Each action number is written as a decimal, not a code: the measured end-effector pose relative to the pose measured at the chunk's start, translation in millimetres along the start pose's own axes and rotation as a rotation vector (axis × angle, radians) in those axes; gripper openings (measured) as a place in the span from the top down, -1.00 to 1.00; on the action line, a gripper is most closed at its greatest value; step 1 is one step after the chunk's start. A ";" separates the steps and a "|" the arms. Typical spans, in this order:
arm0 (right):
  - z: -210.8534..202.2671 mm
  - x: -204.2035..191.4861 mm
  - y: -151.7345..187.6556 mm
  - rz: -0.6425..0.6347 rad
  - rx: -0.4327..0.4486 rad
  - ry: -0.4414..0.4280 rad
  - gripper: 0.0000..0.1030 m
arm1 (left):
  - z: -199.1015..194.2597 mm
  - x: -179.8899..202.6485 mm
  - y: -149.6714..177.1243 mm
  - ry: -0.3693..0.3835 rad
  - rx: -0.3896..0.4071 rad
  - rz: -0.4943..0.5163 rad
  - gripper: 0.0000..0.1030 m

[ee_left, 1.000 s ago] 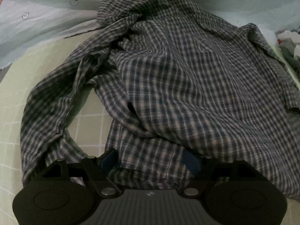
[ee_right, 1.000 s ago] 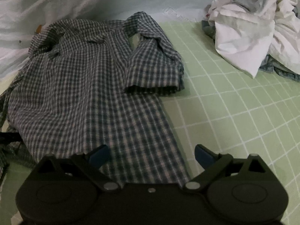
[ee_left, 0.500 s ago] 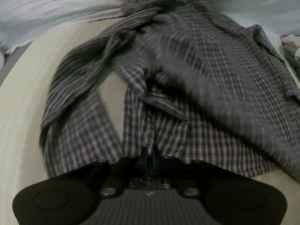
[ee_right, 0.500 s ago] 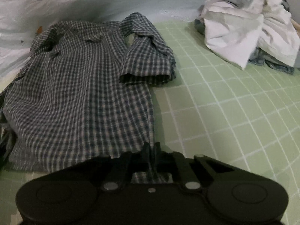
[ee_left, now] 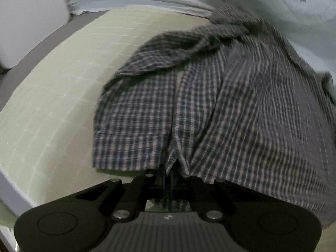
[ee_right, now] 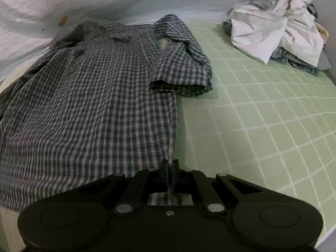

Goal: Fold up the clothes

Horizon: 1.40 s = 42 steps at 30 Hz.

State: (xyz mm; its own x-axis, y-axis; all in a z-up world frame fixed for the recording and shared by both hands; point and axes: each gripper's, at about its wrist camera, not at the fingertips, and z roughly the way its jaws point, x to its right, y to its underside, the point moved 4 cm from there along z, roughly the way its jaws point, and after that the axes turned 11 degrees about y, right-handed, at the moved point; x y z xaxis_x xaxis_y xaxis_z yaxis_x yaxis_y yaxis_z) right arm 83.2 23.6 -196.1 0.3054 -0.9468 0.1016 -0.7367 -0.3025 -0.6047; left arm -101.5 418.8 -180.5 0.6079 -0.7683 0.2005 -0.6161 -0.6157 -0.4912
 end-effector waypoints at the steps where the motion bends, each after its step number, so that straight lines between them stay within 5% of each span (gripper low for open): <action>1: -4.1 -1.3 2.8 -0.015 0.002 -0.006 0.95 | -5.3 -2.3 0.3 -0.006 0.007 -0.015 0.91; 9: -4.5 17.0 -6.9 -0.067 -0.010 -0.068 0.92 | -5.1 21.9 1.1 -0.120 -0.030 -0.023 0.75; 10: -4.2 20.2 -12.1 -0.057 0.007 -0.046 0.83 | -6.8 25.1 -2.1 -0.127 -0.018 -0.020 0.74; 13: -11.9 31.2 -27.6 -0.033 0.082 0.017 0.07 | -18.4 32.9 -18.5 -0.121 0.064 -0.010 0.19; 17: -8.0 50.6 -45.0 0.022 0.114 0.026 -0.20 | -31.9 46.3 -39.8 -0.109 0.163 0.014 -0.62; 20: 2.4 55.8 -55.0 0.047 0.104 0.021 -0.75 | -27.0 66.1 -50.0 -0.082 0.177 0.088 -0.71; 31: 53.2 61.4 -101.4 0.165 0.050 -0.061 -0.77 | 37.0 125.4 -41.8 0.030 -0.010 0.165 -0.71; 35: 78.8 59.2 -109.4 0.194 -0.017 -0.057 -0.25 | 55.4 123.9 -35.2 0.018 -0.063 0.138 -0.71; 39: 90.7 52.7 -113.6 0.150 -0.035 -0.032 -0.17 | 69.3 115.1 -31.2 0.000 -0.106 0.116 -0.77; 42: 91.3 46.6 -115.4 0.102 -0.032 -0.020 -0.03 | 74.2 110.8 -29.2 -0.019 -0.100 0.092 -0.99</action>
State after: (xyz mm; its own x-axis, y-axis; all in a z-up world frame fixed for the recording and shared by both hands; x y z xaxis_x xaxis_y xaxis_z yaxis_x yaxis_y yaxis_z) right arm 237.5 24.4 -193.6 0.2390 -0.9707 0.0249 -0.7837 -0.2079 -0.5853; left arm 21.0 364.8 -206.9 0.5553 -0.8194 0.1418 -0.7161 -0.5579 -0.4195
